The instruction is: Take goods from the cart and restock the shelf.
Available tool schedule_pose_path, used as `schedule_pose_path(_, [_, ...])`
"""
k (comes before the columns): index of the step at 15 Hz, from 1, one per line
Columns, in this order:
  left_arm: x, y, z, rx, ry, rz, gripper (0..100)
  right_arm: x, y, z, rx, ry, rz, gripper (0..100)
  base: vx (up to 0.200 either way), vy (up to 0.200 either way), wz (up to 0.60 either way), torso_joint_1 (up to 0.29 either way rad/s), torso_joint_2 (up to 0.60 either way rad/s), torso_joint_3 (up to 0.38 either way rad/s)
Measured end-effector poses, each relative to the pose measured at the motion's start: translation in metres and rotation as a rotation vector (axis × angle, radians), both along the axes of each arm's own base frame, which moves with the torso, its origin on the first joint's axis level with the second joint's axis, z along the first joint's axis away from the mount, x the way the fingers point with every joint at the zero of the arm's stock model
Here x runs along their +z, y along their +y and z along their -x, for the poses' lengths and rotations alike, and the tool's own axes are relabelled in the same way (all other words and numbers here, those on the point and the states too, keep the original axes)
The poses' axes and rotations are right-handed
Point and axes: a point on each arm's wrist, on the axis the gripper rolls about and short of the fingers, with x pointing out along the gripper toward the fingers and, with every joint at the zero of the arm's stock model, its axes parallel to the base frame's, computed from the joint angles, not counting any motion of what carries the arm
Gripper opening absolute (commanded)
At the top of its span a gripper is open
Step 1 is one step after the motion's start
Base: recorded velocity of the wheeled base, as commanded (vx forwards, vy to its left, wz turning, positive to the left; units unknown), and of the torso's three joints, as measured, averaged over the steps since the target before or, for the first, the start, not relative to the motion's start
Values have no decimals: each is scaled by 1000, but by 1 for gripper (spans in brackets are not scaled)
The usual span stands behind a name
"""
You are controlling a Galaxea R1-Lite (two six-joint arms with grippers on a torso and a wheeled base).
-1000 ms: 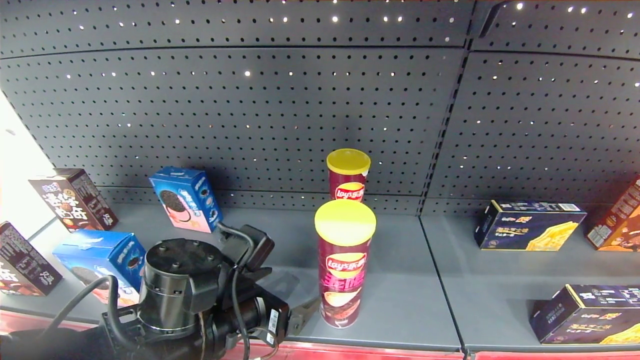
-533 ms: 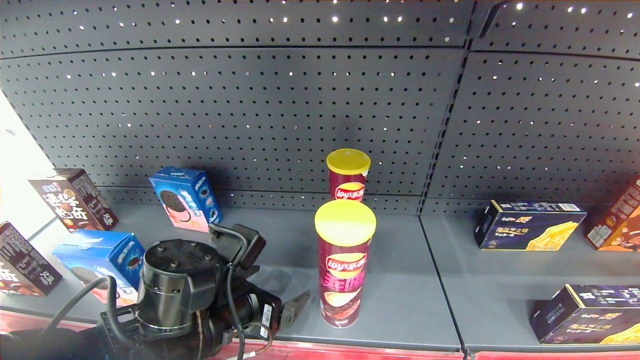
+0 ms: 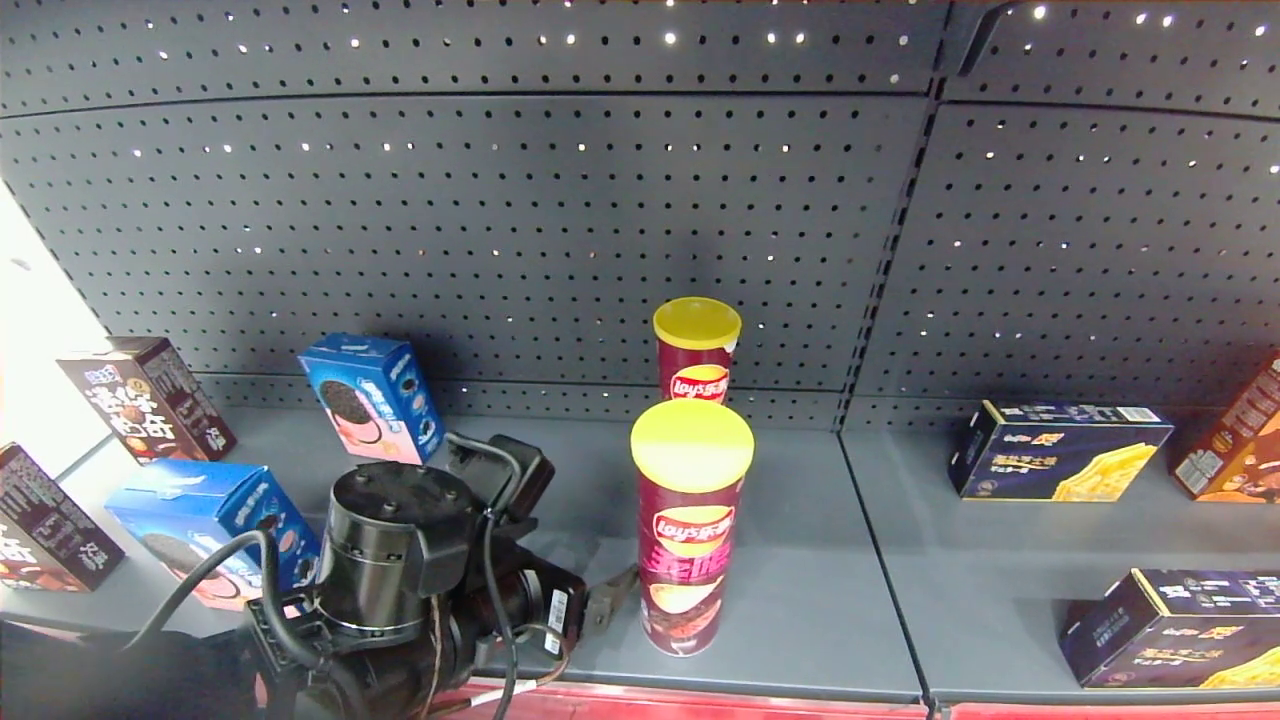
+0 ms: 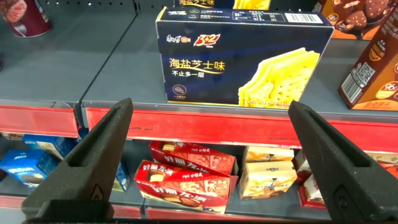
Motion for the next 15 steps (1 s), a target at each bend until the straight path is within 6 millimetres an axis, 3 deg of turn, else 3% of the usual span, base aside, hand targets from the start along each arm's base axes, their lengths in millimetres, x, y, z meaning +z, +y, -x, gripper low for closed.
schedule_pose_path(9, [0, -1, -3, 14, -10, -6, 100, 0, 0, 0, 1, 0, 0, 100, 0, 0, 0, 0, 0, 0])
schedule_pose_path(15, [45, 30, -18, 116, -137, 34, 100, 0, 0, 0, 1, 0, 0, 100, 0, 0, 0, 0, 0, 0])
